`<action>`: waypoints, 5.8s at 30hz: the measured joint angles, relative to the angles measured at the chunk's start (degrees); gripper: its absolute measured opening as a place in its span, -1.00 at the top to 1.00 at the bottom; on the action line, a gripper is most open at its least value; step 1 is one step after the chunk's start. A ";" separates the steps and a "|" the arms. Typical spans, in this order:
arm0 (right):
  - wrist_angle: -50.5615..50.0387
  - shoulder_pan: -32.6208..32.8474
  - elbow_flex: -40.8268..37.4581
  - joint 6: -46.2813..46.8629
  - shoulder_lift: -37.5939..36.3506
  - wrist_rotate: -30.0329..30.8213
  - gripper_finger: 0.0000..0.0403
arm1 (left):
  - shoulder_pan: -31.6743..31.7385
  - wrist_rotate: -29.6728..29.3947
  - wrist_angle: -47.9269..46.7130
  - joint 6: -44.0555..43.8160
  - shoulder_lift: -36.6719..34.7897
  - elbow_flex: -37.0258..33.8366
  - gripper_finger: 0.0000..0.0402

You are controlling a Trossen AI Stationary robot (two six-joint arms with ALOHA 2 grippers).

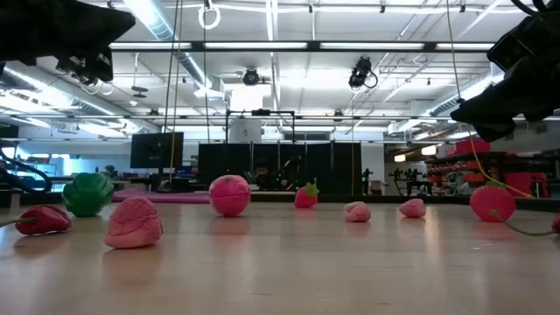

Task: Pick and placing Produce into tupperware
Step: Put the green bell pepper into the gray container

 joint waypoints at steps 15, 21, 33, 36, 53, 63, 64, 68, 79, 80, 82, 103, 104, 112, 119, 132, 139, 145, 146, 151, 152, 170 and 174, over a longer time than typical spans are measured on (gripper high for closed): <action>-0.01 -0.01 0.00 0.00 0.00 0.02 0.45 | -1.25 0.21 -18.77 -12.83 0.02 -0.01 0.09; 0.00 0.01 0.00 0.00 0.00 0.02 0.45 | -1.25 0.23 -26.38 -14.91 0.04 0.00 -0.05; -0.01 0.02 0.00 -0.02 0.00 0.01 0.45 | -1.22 5.92 -29.68 -4.84 0.45 7.02 0.06; 0.00 0.02 0.00 0.00 0.00 0.00 0.45 | -1.16 5.38 -37.45 -2.27 2.29 15.32 0.03; -0.01 0.02 0.00 0.00 0.00 0.02 0.45 | -1.09 1.25 -93.01 -14.78 34.59 52.45 0.03; 0.00 0.02 0.00 -0.02 0.00 0.02 0.45 | -1.09 6.13 -93.01 -19.30 49.91 48.43 0.03; 0.00 0.01 0.00 -0.02 0.00 0.02 0.45 | -1.09 6.27 -93.02 -18.27 51.58 48.43 0.03; 0.00 0.02 0.00 -0.02 0.00 0.01 0.45 | -1.12 9.39 -92.81 -11.10 57.65 48.43 0.03; -0.02 0.01 0.00 -0.01 0.00 0.01 0.45 | -1.09 5.06 -92.55 3.00 69.38 48.43 -0.07; -0.02 0.02 0.00 0.00 0.00 0.00 0.46 | -1.06 4.83 -92.39 3.07 69.83 48.43 -0.08; 0.00 -0.01 0.00 0.00 0.00 0.00 0.45 | -0.77 4.83 -92.13 3.05 70.85 48.43 -0.11; -0.02 0.02 0.00 0.00 0.00 0.01 0.45 | -0.85 3.07 -82.99 16.53 72.59 48.43 -0.29; -0.02 0.02 0.00 -0.02 0.00 0.01 0.45 | -0.85 3.07 -82.30 16.55 72.59 48.43 -0.29; -0.02 0.02 0.00 -0.01 0.00 0.02 0.45 | -0.85 3.07 -79.54 16.54 72.59 48.43 -0.30; -0.02 0.02 0.00 0.00 0.00 0.01 0.45 | -0.83 6.22 -75.93 15.28 72.57 48.43 -0.27; -0.02 0.02 0.00 0.00 0.00 0.01 0.45 | -0.83 7.66 -71.75 10.28 72.57 48.43 -0.17; -0.02 0.02 0.00 0.00 0.00 0.00 0.45 | -0.83 7.61 -71.43 4.90 72.50 48.43 -0.05; -0.02 0.00 0.00 0.00 0.00 0.02 0.45 | -0.83 7.53 -71.46 2.50 72.43 48.43 0.01; -0.02 0.01 0.00 0.00 0.00 0.01 0.45 | -0.83 7.53 -71.46 2.47 72.43 48.43 0.01; -0.02 0.01 0.00 -0.01 0.00 0.01 0.45 | -0.83 7.71 -73.59 0.80 72.46 50.03 -0.03; -0.02 0.02 0.00 0.00 0.00 0.00 0.46 | -0.83 7.71 -74.13 0.18 72.46 50.84 -0.02; -0.02 0.02 0.00 0.00 0.00 0.02 0.46 | -5.50 18.29 -107.70 -28.18 72.48 73.67 0.02; -0.02 0.01 0.00 0.00 0.00 0.02 0.45 | -8.95 28.29 -112.07 -41.10 72.48 78.02 0.04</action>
